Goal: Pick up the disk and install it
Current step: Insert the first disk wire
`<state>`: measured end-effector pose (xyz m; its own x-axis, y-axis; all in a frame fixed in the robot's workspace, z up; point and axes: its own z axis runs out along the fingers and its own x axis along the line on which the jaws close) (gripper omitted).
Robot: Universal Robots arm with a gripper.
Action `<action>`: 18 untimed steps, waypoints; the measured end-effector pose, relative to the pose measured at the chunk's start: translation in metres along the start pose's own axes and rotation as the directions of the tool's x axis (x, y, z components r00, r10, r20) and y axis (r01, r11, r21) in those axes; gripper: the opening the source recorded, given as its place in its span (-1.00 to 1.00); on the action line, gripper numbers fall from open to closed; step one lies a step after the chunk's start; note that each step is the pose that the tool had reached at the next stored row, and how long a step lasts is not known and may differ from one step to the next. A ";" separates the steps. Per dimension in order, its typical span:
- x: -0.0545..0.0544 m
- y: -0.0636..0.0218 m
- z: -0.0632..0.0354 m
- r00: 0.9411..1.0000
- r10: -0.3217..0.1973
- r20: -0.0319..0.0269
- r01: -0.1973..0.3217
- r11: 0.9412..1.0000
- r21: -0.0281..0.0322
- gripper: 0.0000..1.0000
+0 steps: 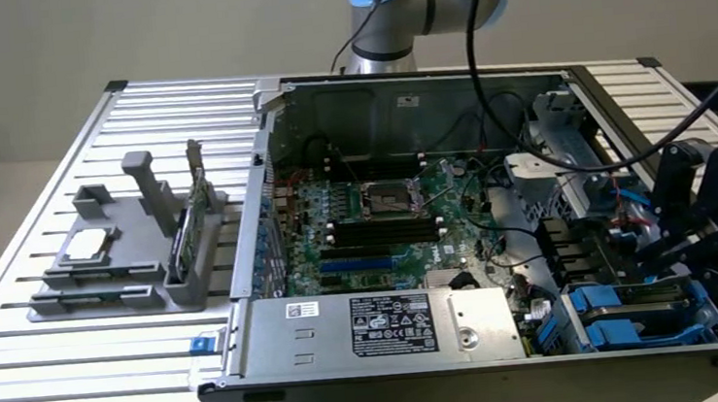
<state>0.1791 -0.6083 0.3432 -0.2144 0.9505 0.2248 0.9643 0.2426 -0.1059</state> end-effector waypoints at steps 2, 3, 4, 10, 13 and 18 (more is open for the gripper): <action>0.000 0.0000 0.0000 1.000 0.012 0.014 -0.012 1.000 0.003 -0.66; 0.000 0.0000 0.0000 1.000 0.018 0.021 -0.019 1.000 0.004 -0.66; 0.000 0.0000 0.0000 0.999 0.025 0.027 -0.025 1.000 0.005 -0.66; 0.000 0.0000 0.0000 0.996 0.067 0.055 -0.068 0.998 0.009 -0.66; 0.000 0.0000 0.0000 0.994 0.092 0.064 -0.093 0.996 0.008 -0.66; 0.000 0.0001 -0.0001 0.988 0.137 0.074 -0.138 0.990 0.006 -0.66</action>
<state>0.1792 -0.6083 0.3433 -0.0910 0.9865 0.1360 0.9837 0.1103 -0.1419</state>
